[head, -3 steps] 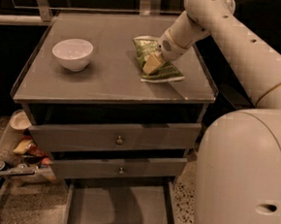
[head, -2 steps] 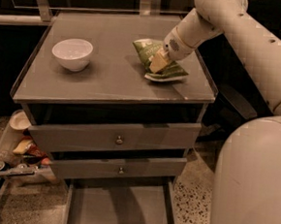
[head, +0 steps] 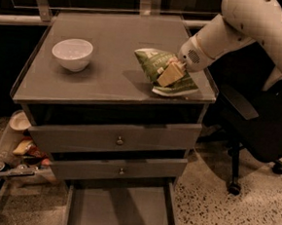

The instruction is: Place green jalapeno chip bag into bottom drawer

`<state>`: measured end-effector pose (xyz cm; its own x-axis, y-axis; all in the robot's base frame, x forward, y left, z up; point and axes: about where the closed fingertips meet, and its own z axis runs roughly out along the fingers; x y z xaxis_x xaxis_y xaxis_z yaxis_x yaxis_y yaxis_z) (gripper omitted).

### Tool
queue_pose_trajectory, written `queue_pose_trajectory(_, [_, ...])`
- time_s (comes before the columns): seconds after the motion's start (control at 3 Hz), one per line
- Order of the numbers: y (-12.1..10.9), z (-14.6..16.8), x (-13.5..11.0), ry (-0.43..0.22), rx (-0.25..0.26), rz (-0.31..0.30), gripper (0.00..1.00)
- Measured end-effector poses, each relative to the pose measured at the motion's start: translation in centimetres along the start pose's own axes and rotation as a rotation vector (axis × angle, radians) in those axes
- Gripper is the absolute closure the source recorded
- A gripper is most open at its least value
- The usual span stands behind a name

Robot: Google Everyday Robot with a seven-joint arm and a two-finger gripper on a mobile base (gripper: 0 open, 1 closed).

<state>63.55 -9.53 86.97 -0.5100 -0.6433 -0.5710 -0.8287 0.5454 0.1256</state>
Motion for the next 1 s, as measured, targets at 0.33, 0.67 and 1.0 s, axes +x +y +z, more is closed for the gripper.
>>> queue_pose_trajectory(0.33, [0.0,0.0,0.0,0.0,0.0,0.0,1.0])
queue_pose_trajectory(0.67, [2.0,-0.7,1.7,0.022,0.012,0.027,1.0])
queue_pose_trajectory(1.0, [6.8,-4.1,4.3,0.012,0.077,0.097,1.0])
